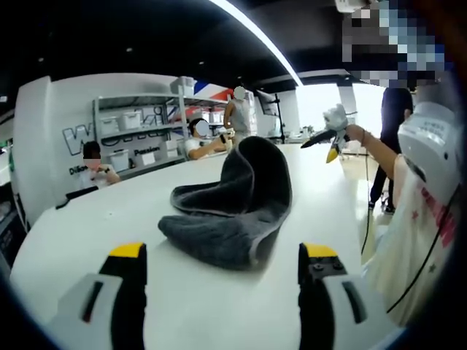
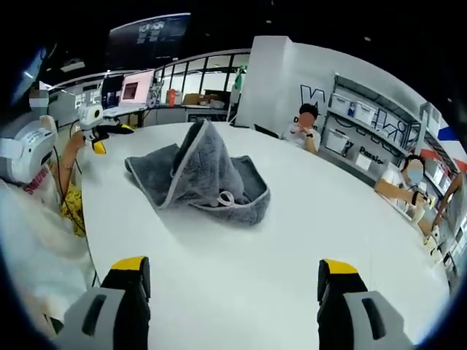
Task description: Fold the towel on the table until its edges align and the towel forms a compact rectangular stack.
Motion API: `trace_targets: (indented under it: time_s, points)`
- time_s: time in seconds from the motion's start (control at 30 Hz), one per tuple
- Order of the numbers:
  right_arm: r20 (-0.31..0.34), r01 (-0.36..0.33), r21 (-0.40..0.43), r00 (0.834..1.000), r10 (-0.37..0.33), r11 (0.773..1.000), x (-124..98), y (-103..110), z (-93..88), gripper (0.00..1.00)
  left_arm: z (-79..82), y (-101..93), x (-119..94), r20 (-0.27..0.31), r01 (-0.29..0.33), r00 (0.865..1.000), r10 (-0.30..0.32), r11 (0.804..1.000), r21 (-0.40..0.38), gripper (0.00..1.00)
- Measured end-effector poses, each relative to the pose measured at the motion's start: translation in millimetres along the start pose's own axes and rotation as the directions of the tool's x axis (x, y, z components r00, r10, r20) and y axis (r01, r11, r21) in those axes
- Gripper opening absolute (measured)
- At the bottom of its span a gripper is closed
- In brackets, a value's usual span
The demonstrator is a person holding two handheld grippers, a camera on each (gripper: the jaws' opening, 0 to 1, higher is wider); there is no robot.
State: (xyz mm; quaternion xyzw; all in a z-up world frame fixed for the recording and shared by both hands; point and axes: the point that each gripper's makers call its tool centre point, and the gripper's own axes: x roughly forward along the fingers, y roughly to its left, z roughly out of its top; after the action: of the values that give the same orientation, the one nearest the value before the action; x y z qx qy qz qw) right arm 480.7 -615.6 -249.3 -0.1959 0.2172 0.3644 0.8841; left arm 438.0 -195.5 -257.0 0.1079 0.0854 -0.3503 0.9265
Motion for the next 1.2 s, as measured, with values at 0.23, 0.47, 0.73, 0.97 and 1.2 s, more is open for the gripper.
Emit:
trace_targets:
  time_s: [0.23, 0.47, 0.73, 0.97, 1.2]
  points:
    - [0.023, -0.008, -0.058, 1.000, 0.009, 0.998, 2.5, 2.6, 27.2, 0.99, 0.0, 0.0, -2.6, 0.004, -0.003, 1.000, 0.003, 1.000, 0.001, 0.90]
    - [0.010, -0.040, -0.139, 0.999, 0.042, 0.989, 10.9, 9.9, 50.5, 0.99, -1.2, 0.1, -5.6, 0.003, -0.010, 1.000, 0.010, 1.000, -0.002, 0.89]
    - [-0.019, -0.077, -0.244, 0.997, 0.075, 0.967, 25.3, 22.7, 73.5, 0.99, -1.2, 1.0, -9.6, 0.006, -0.018, 1.000, 0.018, 1.000, -0.003, 0.89]
    - [-0.012, -0.118, -0.306, 0.993, 0.120, 0.945, 37.8, 34.3, 99.0, 0.99, -4.3, 1.5, -12.4, 0.003, -0.026, 1.000, 0.026, 1.000, -0.007, 0.89]
    - [0.000, -0.157, -0.354, 0.986, 0.168, 0.922, 50.9, 48.0, 116.6, 0.99, -4.6, 1.5, -14.8, 0.011, -0.033, 0.999, 0.034, 0.999, -0.013, 0.89]
